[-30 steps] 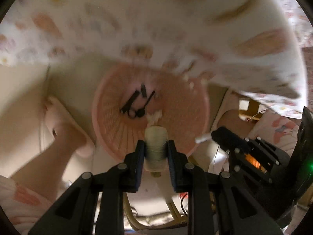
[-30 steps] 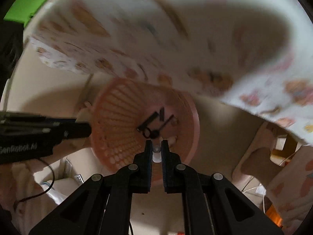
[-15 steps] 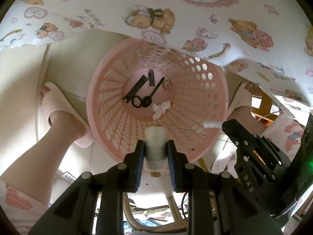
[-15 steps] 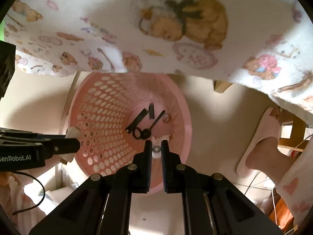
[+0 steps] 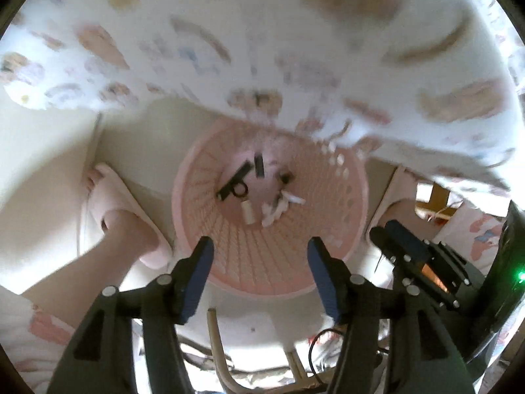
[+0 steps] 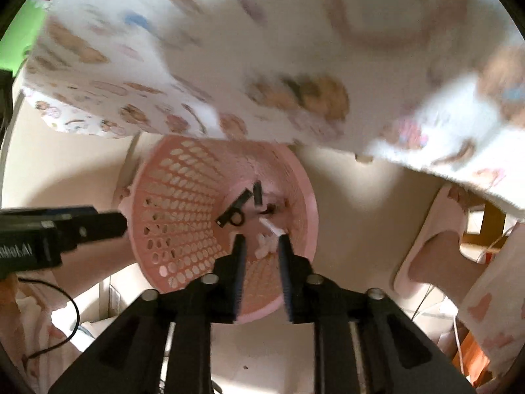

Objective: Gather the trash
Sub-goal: 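Open the left tool over the basket while the right tool releases the white stick there, then move the left tool to the second white tissue while the right tool approaches the bear-print card box, then close the left tool on the tissue while the right tool closes on the card box, then carry the tissue with the left tool while the right tool carries the box toward the basket, then open the left tool over the basket while the right tool drops the box in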

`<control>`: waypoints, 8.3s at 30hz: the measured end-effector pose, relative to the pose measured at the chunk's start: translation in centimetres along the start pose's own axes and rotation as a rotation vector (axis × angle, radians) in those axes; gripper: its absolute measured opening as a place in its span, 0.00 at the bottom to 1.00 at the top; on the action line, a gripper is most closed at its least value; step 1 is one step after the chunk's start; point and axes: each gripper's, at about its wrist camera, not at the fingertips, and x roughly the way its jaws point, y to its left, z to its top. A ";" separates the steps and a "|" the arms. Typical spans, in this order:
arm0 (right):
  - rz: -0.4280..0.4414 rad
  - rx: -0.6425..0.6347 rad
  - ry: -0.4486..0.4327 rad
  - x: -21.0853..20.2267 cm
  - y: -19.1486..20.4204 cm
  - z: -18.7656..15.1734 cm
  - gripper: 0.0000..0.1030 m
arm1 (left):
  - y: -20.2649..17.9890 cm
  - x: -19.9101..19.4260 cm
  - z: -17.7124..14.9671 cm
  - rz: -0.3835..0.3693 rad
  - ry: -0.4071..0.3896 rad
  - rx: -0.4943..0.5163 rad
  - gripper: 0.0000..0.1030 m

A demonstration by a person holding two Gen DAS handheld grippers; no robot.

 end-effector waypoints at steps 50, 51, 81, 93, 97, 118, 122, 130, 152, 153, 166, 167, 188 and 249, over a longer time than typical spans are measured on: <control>-0.142 -0.245 -0.954 -26.7 1.5 3.2 0.88 | -6.9 -23.4 -1.9 0.193 -1.142 0.317 1.00; -0.153 -0.252 -0.963 -27.2 1.6 3.5 0.88 | -6.8 -24.3 -1.4 0.190 -1.156 0.305 1.00; -0.042 -0.212 -0.893 -22.8 2.7 11.6 0.91 | 0.4 -23.9 8.2 0.091 -1.012 0.090 1.00; -0.075 -0.213 -0.788 -18.1 4.8 16.1 0.91 | 1.0 -24.0 10.2 0.153 -1.014 0.025 1.00; -0.085 -0.211 -0.721 -15.6 4.3 17.1 0.91 | 1.1 -23.8 10.7 0.160 -0.994 0.020 1.00; -0.008 -0.237 -0.625 -12.4 3.4 17.1 0.53 | 1.3 -21.1 15.1 -0.175 -0.797 -0.007 0.72; 0.071 -0.103 -0.678 -15.4 0.6 14.5 0.53 | 0.0 -19.7 16.1 -0.222 -0.737 0.015 0.61; 0.040 0.000 -0.729 -17.4 -1.8 9.6 0.53 | -1.9 -16.8 18.7 -0.262 -0.633 0.002 0.61; -0.048 -0.005 -0.733 -16.5 -3.8 9.0 0.54 | -5.4 -13.4 18.8 -0.163 -0.685 0.099 0.04; -0.038 -0.001 -0.734 -16.6 -3.8 9.0 0.54 | -5.8 -13.7 18.2 -0.155 -0.700 0.116 0.04; 0.024 0.013 -0.777 -18.6 -2.8 8.0 0.54 | -6.5 -17.7 11.2 0.025 -0.979 0.237 0.04; 0.026 0.005 -0.786 -18.9 -2.6 7.8 0.54 | -6.2 -18.0 10.7 0.018 -0.987 0.232 0.04; -0.010 -0.068 -0.895 -23.9 -0.2 2.3 0.54 | -6.0 -19.3 -0.5 0.026 -1.067 0.238 0.04; 0.057 0.023 -0.132 1.8 0.4 -2.0 0.57 | 0.7 1.7 -1.3 0.066 -0.124 0.034 0.12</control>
